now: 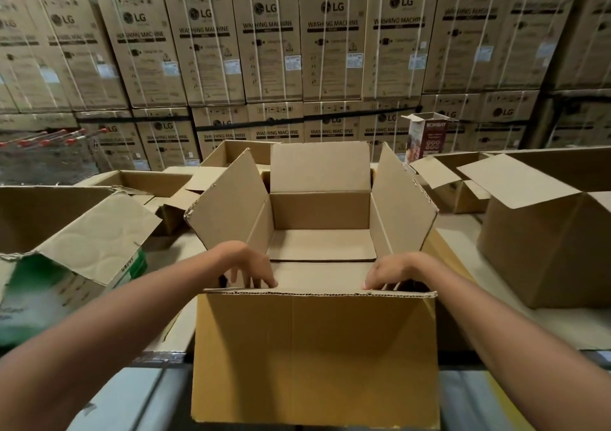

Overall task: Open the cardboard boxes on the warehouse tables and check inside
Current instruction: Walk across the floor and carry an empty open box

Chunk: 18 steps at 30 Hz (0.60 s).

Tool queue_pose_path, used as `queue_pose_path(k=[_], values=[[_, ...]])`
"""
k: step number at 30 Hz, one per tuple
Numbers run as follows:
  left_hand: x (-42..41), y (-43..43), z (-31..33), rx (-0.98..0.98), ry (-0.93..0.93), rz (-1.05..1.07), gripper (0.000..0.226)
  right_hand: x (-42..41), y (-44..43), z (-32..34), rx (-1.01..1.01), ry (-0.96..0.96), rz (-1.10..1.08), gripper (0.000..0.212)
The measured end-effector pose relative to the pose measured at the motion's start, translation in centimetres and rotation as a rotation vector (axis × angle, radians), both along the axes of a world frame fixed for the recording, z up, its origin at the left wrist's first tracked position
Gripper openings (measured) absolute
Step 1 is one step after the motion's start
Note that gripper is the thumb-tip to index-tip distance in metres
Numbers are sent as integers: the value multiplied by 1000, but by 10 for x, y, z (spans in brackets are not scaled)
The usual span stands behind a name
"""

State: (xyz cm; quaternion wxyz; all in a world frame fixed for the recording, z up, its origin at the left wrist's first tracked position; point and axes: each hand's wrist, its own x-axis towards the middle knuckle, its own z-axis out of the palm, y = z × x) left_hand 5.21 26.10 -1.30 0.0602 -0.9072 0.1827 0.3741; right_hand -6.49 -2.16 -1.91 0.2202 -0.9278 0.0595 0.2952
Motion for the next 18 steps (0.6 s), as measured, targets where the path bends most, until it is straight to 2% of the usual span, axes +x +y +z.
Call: queue_pose_path(k=[3, 7, 11, 12, 14, 16, 18], values=[[-15, -4, 26, -104, 65, 15, 52, -11, 5, 31, 77, 35, 27, 45], [-44, -20, 57, -321, 98, -53, 59, -27, 28, 60, 159, 82, 139, 68], [-72, -39, 49, -320, 104, -143, 60, -40, 55, 62, 80, 41, 286, 88], [-78, -43, 41, -303, 37, -202, 57, -44, 59, 60, 72, 10, 296, 88], [-86, -46, 31, -290, -102, -277, 54, -50, 61, 59, 81, -56, 292, 72], [-83, -46, 28, -297, -116, -270, 54, -53, 59, 61, 98, -96, 284, 60], [-77, -43, 28, -317, -51, -229, 57, -54, 59, 63, 99, -110, 283, 62]])
